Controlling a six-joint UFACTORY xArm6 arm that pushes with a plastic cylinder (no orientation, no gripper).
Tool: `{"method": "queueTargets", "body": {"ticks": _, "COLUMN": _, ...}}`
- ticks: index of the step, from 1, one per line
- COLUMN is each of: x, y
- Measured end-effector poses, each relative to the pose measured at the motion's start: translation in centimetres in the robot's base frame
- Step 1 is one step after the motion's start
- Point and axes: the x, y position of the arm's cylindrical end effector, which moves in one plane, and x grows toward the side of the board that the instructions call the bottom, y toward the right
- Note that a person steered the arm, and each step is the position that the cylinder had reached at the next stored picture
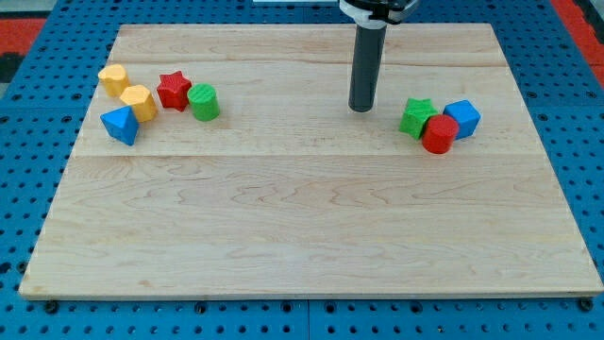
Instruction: Push the green star towards the bottom left
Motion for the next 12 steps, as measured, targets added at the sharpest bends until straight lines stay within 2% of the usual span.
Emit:
{"method": "queueTargets", "body": {"ticks": 3, "x": -0.1, "y": -1.5}}
{"method": "queueTargets", "body": {"ticks": 4, "x": -4.4, "y": -1.5}}
{"method": "queueTargets", "body": {"ticks": 5, "x": -5.8, "y": 8.0}}
{"method": "queueTargets", "body": {"ticks": 6, "x": -3.4, "y": 18.4}}
{"method": "queueTargets", "body": {"ticks": 7, "x": -0.4, "y": 21.1}}
{"method": "queueTargets", "body": {"ticks": 8, "x": 2.0, "y": 16.4}}
{"method": "queueTargets", "body": {"ticks": 9, "x": 2.0, "y": 8.7}}
{"method": "queueTargets", "body": {"ticks": 11, "x": 2.6, "y": -2.7}}
{"method": "queueTargets", "body": {"ticks": 12, "x": 4.8, "y": -3.9}}
